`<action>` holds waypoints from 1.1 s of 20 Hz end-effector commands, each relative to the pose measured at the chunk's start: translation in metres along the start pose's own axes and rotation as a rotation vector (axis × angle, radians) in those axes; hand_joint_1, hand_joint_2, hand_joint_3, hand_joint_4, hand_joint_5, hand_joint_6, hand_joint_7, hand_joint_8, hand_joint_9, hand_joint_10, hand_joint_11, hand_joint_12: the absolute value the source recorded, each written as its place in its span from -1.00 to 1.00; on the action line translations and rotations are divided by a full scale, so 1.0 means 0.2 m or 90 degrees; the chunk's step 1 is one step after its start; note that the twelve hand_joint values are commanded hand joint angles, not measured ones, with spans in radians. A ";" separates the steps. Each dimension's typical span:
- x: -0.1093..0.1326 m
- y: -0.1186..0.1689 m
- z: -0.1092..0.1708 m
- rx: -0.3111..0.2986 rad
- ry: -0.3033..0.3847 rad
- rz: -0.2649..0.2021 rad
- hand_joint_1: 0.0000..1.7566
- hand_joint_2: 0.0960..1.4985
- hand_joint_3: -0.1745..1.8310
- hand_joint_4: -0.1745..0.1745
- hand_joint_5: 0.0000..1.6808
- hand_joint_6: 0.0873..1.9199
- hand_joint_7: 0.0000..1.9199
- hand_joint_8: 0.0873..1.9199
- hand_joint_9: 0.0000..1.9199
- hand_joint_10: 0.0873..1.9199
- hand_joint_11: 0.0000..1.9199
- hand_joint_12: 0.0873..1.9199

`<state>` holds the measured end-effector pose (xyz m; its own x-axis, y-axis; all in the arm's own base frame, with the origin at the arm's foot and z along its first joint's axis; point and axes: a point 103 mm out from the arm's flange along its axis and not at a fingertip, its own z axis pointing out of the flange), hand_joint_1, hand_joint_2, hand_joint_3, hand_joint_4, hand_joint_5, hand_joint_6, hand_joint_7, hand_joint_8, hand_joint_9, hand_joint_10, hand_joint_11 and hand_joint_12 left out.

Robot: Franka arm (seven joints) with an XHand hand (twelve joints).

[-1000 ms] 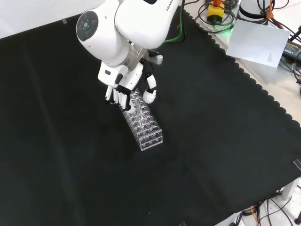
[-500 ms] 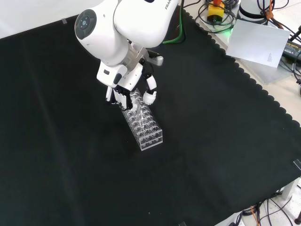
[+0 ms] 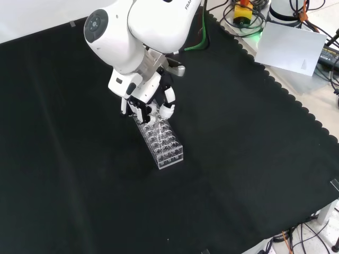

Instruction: Pick up the test tube.

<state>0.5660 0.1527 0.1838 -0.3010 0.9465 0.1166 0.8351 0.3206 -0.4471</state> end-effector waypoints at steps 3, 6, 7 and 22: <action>0.02 0.01 0.03 -0.038 0.034 0.025 0.42 -0.16 -0.27 -1.00 0.55 -0.50 0.53 -0.37 0.37 -0.26 -0.16 0.27; 0.02 0.02 0.03 -0.048 0.030 0.026 0.57 -0.22 -0.18 -1.00 0.50 -0.39 0.46 -0.36 0.29 -0.36 -0.07 0.23; 0.01 0.02 0.03 -0.052 0.028 0.026 0.60 -0.24 -0.16 -1.00 0.49 -0.37 0.46 -0.35 0.28 -0.38 -0.03 0.21; 0.03 -0.02 -0.02 -0.107 0.003 0.003 0.65 -0.46 0.00 -1.00 0.71 -0.67 0.63 -0.66 0.51 -0.77 0.23 0.14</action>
<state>0.5653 0.1558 0.1860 -0.2835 0.9520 0.1151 0.9018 0.3055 -0.3056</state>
